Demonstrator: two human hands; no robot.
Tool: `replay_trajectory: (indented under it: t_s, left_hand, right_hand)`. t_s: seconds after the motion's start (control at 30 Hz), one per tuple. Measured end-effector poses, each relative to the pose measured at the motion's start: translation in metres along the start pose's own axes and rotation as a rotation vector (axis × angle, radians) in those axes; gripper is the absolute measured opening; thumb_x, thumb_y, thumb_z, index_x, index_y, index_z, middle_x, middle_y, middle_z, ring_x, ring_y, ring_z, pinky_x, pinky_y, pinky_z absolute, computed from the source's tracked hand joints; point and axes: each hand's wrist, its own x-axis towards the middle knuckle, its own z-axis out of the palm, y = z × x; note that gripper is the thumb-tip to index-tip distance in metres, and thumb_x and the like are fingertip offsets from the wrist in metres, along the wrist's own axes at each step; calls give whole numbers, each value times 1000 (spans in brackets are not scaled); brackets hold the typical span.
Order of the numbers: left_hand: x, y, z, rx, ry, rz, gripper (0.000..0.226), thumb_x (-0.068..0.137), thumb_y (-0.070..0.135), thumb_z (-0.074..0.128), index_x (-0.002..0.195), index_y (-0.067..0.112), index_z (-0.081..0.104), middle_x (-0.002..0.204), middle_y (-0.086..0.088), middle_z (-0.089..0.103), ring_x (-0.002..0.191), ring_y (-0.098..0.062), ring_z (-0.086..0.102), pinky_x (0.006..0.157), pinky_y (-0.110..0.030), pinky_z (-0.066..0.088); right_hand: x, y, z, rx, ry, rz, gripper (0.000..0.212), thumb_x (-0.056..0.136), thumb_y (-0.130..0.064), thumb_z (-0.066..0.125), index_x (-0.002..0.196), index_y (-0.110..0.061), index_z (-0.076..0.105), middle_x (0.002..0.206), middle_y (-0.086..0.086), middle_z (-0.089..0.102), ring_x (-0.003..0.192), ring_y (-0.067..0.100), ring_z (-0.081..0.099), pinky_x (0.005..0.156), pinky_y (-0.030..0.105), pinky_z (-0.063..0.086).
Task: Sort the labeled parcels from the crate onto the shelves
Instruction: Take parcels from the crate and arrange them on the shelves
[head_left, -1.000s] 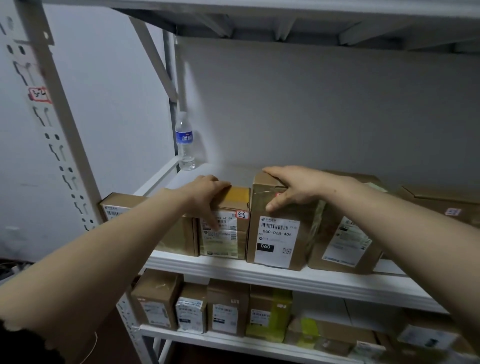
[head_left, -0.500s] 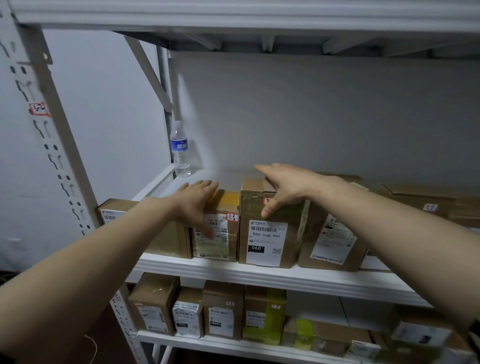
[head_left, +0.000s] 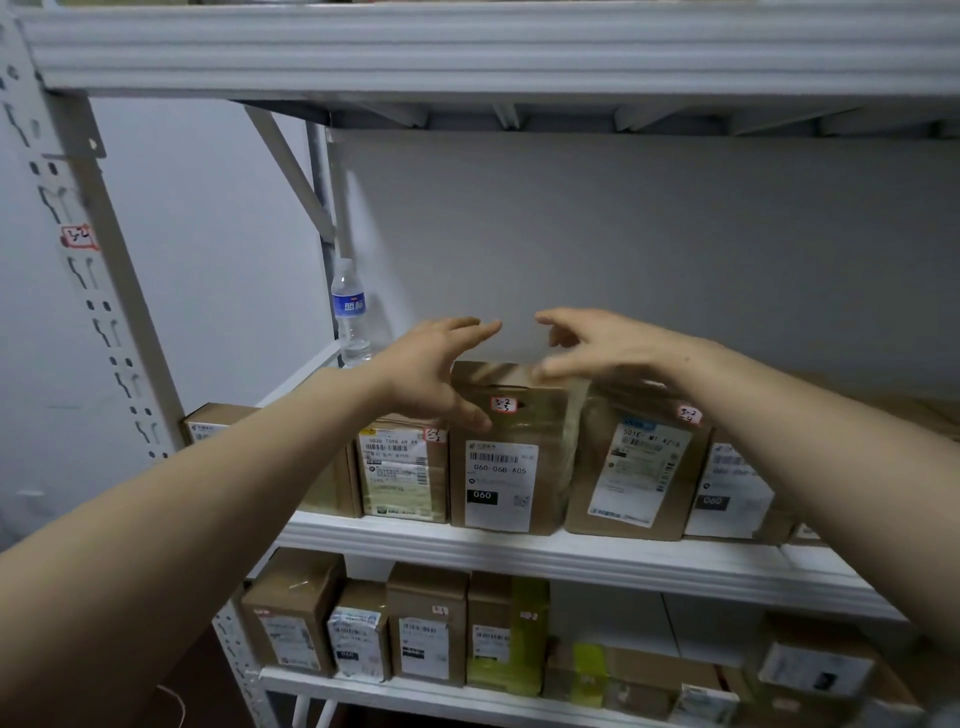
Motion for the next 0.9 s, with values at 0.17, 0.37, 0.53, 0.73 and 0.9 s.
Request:
replay_trajectory:
  t_s: [0.17,0.37,0.53,0.73,0.9]
  left_hand:
    - [9,19,-5,139,-14,67,91,76,42,75,149,31,22,155,2,26,141,-21,23,115,-36,20]
    - [15,29,8,244,-57,75,71,84,31,69,146,28,34,150,8,37,133,-17,40,106,-31,37]
    - [15,29,14,296,-68,87,52,93,24,58,142,30,42,149,9,39,132,-18,43,105,-33,39]
    - [16,26,23,309,31,97,45,97,29,50,141,34,42,149,10,39,131,-17,43,102,-30,38]
    - [14,25,29,273,75,95,41,96,33,52,137,33,48,147,11,42,130,-18,46,99,-35,44]
  right_hand:
    - [3,46,-22,-28,69,87,65,87,-16,58,146,-15,32,149,7,39,134,21,39,107,33,34]
    - [11,74,-2,-450,-101,233,129,59,-51,83,152,-15,2,157,13,16,144,33,16,116,41,18]
    - [19,83,5,-433,-106,248,144,55,-50,87,151,-17,-15,160,12,2,147,30,0,119,42,5]
    - [28,77,11,-323,-177,285,138,50,-38,91,151,-27,-2,153,8,20,138,35,26,105,49,39]
    - [30,72,15,-295,-203,230,124,51,-34,92,149,-28,15,141,7,28,130,31,34,100,46,43]
